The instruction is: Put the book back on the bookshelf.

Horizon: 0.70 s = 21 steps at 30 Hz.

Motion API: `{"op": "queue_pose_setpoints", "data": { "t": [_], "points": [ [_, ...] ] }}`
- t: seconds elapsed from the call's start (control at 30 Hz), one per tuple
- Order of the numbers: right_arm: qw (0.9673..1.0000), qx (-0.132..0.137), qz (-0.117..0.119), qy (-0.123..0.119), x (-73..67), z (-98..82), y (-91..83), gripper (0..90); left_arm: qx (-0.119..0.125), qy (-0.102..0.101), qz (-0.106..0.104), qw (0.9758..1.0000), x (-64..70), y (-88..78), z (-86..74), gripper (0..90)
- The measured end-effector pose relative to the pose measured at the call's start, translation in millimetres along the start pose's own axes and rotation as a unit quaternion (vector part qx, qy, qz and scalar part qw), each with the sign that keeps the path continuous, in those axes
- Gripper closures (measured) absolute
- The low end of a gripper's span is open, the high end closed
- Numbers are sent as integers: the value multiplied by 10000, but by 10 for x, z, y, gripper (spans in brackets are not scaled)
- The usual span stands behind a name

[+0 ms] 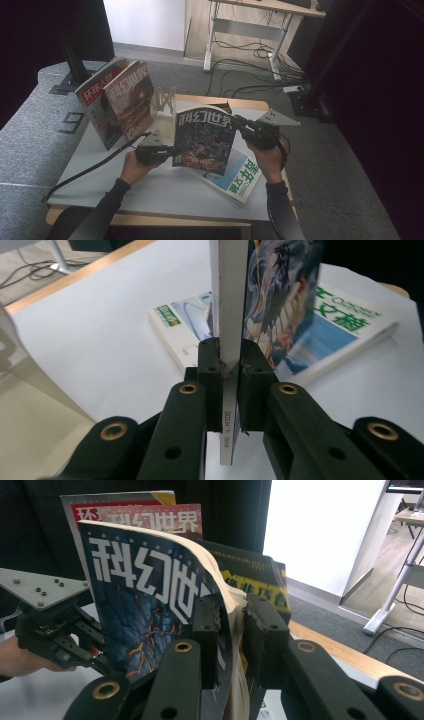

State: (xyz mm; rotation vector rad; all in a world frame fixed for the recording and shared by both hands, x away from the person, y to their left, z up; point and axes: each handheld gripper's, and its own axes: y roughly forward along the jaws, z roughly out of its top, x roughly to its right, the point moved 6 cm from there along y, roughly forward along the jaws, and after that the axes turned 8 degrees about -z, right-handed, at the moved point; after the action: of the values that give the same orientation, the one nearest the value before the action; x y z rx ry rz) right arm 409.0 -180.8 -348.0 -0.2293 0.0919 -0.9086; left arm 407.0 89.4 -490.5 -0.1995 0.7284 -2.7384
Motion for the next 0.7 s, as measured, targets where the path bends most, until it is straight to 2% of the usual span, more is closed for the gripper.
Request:
{"op": "queue_pose_setpoints", "data": {
  "t": [0.13,0.23,0.3,0.37,0.5,0.6,0.7],
  "points": [
    [9998,86,123,94,-13,-17,-72,775,-95,64,-61,9999,42,0,-26,818],
    [9999,84,118,87,-15,-51,-106,778,-90,113,-102,9998,70,0,-24,813],
    [9998,67,139,90,-12,-73,-117,787,108,113,-132,9998,77,-25,22,795],
    [9999,44,110,83,-8,-93,-116,787,298,46,-252,9992,77,-63,87,794],
    [9999,60,107,90,3,-102,-120,788,311,78,-220,9992,76,-91,174,794],
    [9999,48,94,72,-1,-100,-113,788,444,64,-232,9987,78,-113,265,793],
    [10000,47,69,49,-4,-94,-107,788,477,73,-234,9986,79,-138,352,793]
  ]
}}
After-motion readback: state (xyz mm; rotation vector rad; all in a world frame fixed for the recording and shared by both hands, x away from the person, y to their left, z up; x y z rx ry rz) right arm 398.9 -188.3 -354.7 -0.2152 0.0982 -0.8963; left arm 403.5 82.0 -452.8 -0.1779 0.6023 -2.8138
